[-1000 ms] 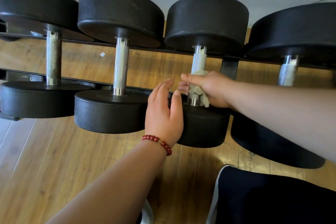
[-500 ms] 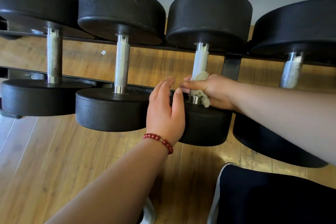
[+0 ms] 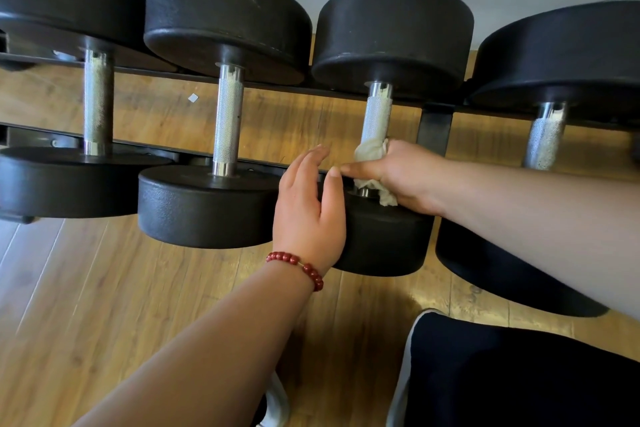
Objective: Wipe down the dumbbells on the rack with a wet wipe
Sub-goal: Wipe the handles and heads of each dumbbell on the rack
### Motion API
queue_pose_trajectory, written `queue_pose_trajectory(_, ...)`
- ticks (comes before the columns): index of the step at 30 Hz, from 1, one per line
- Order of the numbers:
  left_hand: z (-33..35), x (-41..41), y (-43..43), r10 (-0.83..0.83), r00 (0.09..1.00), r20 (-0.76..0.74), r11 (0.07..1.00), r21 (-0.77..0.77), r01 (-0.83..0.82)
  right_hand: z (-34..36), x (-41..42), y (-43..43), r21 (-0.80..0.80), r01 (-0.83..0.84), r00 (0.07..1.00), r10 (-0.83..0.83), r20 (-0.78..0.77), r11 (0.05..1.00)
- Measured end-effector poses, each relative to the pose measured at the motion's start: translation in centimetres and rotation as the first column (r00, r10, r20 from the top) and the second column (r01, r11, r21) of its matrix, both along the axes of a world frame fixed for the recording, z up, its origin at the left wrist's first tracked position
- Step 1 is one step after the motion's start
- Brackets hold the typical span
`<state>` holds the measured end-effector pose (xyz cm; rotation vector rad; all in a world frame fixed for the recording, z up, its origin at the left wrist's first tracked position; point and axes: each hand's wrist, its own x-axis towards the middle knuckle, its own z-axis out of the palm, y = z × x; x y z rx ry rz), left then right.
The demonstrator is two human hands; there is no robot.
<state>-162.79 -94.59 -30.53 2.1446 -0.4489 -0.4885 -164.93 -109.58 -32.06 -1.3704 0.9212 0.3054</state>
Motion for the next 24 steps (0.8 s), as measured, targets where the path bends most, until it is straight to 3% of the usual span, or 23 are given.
queue_pose_trajectory(5,-0.1,0.0,0.0,-0.003,1.000,0.007,1.000,0.008,0.003,-0.2,0.8,0.4,-0.040,0.113,0.994,-0.113,0.005,0.993)
queue_pose_trajectory(13,0.0,0.0,0.0,-0.010,1.000,0.013,1.000,-0.015,0.011,1.3,-0.7,0.1,-0.045,0.044,0.998,-0.042,0.038,0.998)
queue_pose_trajectory(20,0.8,0.2,0.1,-0.010,0.999,-0.052,0.995,-0.095,0.005,4.2,-2.3,0.0,-0.217,0.197,0.970,-0.159,0.182,0.956)
queue_pose_trajectory(24,1.8,0.7,0.3,0.016,0.997,-0.070,0.991,-0.132,-0.025,5.8,-2.1,0.9,-0.153,0.264,0.949,-0.228,0.218,0.952)
